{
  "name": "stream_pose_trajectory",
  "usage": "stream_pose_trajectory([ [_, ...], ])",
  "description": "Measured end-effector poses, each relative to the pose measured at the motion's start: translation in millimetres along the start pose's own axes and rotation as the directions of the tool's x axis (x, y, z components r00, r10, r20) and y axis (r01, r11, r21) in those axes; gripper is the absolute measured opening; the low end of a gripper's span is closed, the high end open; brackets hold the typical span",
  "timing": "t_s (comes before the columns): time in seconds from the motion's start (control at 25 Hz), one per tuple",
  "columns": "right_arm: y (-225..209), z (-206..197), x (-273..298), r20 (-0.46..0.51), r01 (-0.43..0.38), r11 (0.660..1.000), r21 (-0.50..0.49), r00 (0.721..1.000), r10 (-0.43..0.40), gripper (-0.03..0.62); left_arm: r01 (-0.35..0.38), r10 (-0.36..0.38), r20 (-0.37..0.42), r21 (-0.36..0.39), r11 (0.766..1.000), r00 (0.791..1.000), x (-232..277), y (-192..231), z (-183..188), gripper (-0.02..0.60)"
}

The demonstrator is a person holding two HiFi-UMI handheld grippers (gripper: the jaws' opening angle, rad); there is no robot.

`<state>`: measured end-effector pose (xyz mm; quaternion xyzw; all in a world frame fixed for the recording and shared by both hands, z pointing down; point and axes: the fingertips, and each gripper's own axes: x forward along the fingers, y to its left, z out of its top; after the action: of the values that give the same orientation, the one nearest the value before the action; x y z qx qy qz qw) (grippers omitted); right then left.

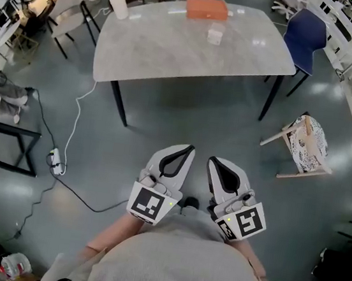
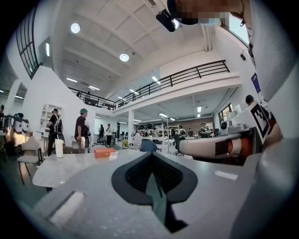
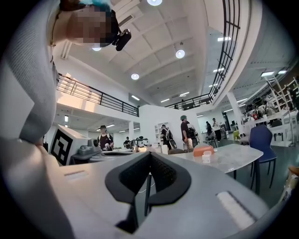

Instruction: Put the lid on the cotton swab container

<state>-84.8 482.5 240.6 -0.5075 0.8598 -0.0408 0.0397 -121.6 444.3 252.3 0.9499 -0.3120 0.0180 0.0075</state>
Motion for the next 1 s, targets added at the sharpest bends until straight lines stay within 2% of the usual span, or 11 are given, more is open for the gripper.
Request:
stream_pose_trajectory([
  [0.24,4,4,6,0.040,0.023,1.000,0.016,0.999,-0.023,0.000,0.004,-0.004,0.008,0.011,1.000,1.000,-6,11,1,-0.002],
  [0.68,22,-7,19,0.053,0.089,0.995,0.050,0.994,-0.091,0.000,0.059,-0.059,0.014,0.035,0.998,0.998,-17,26,-3,-0.002],
  [1.0,8,-10,23,0.040,0.115,0.992,0.057,0.992,-0.118,0.000,0.078,-0.078,0.017,0.016,0.997,0.997,-3,30,-7,-0.002],
])
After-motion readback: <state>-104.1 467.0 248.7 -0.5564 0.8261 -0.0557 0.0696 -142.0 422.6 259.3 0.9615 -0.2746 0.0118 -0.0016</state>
